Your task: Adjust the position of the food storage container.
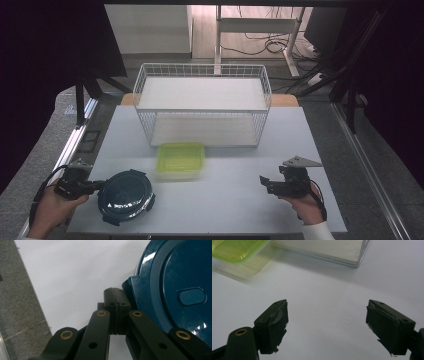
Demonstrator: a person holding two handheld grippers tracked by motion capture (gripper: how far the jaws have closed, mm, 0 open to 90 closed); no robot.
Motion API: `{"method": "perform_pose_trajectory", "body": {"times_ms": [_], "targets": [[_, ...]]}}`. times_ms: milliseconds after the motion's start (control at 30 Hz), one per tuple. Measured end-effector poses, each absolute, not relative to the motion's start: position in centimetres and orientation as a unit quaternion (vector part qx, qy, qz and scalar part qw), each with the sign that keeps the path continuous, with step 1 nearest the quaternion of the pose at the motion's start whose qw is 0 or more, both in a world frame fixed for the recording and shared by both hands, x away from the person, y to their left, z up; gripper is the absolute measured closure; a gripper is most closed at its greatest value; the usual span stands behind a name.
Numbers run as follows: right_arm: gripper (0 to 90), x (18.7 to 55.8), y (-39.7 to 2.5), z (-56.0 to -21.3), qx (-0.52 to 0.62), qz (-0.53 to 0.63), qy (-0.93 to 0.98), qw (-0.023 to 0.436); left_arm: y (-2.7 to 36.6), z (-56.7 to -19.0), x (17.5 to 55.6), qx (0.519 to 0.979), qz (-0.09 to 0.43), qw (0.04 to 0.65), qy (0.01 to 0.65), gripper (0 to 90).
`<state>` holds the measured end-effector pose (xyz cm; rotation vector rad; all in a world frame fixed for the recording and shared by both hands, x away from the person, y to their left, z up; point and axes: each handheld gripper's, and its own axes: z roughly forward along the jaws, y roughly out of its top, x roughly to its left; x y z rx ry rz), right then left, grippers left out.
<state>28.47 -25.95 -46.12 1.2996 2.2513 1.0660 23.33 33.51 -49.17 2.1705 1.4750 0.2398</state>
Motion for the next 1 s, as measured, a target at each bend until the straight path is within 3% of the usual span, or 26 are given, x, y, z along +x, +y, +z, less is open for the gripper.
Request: {"method": "perform_pose_trajectory", "body": {"times_ms": [1000], "targets": [[17.7, 28.4, -25.8, -46.1, 0.453, 0.375, 0.792, 0.165, 28.5, -49.4, 21.1, 0.8, 0.074, 0.294, 0.517, 90.0]]}}
